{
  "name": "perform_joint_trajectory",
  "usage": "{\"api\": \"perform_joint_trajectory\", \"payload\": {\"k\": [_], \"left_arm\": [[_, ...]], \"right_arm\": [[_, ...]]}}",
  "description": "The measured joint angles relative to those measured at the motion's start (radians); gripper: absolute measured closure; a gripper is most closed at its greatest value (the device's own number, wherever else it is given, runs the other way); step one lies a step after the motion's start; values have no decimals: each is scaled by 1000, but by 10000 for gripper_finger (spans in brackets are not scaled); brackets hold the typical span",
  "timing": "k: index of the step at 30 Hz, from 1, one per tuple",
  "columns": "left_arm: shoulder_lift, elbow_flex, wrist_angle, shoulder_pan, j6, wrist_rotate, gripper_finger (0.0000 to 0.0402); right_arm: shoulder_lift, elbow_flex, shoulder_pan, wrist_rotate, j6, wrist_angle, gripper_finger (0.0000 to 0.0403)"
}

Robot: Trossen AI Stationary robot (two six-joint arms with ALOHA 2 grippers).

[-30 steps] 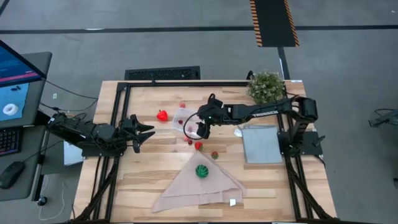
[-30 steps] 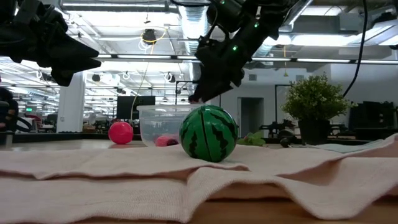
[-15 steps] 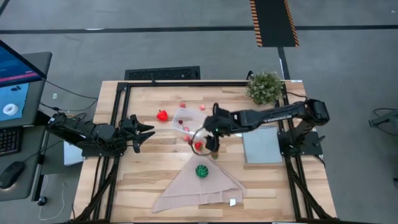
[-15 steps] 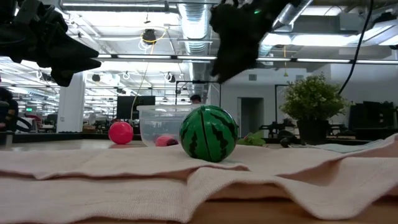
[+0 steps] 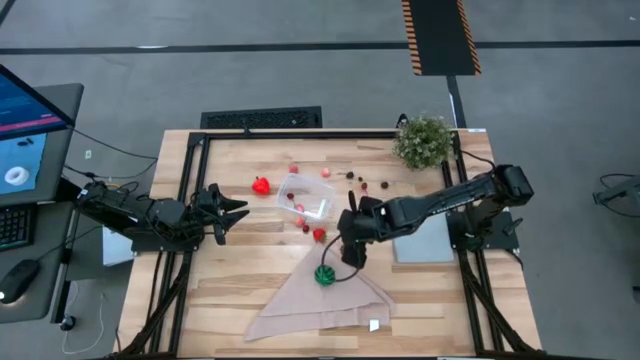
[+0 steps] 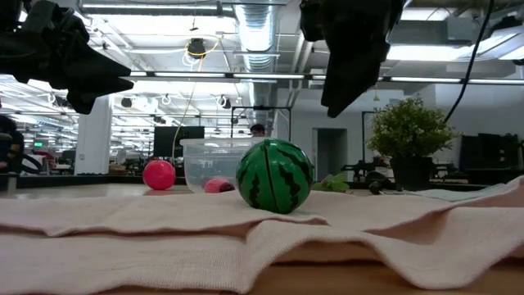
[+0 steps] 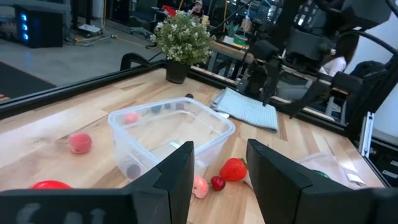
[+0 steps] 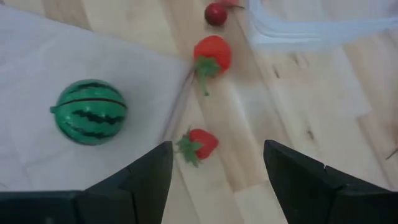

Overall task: Pick and placing Produce into tupperware
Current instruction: Put the right strawberry into the transparent bin

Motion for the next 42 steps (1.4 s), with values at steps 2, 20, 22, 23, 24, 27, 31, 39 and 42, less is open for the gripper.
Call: {"api": "perform_joint_trajectory", "payload": {"k": [2, 20, 22, 23, 24, 27, 31, 39, 42], "left_arm": [[0, 0, 0, 0, 0, 0, 263], [0, 0, -7, 0, -19, 0, 263], [0, 0, -7, 0, -19, 0, 263], [0, 0, -8, 0, -19, 0, 263], [0, 0, -8, 0, -19, 0, 263], [0, 0, -8, 0, -19, 0, 263], [0, 1, -10, 0, -22, 0, 263], [0, 1, -11, 0, -22, -1, 263], [0, 1, -13, 0, -22, 0, 263]], "right_arm": [[0, -18, 14, 3, 15, 34, 127], [2, -249, 41, 52, 99, 259, 127], [2, -270, 41, 49, 99, 299, 127], [2, -280, 41, 39, 99, 328, 127], [2, -289, 41, 22, 98, 353, 127], [29, -296, 41, 9, 94, 380, 127], [43, -294, 41, 14, 92, 404, 127], [50, -309, 41, 13, 89, 421, 127], [50, -325, 41, 0, 91, 457, 129]]}}
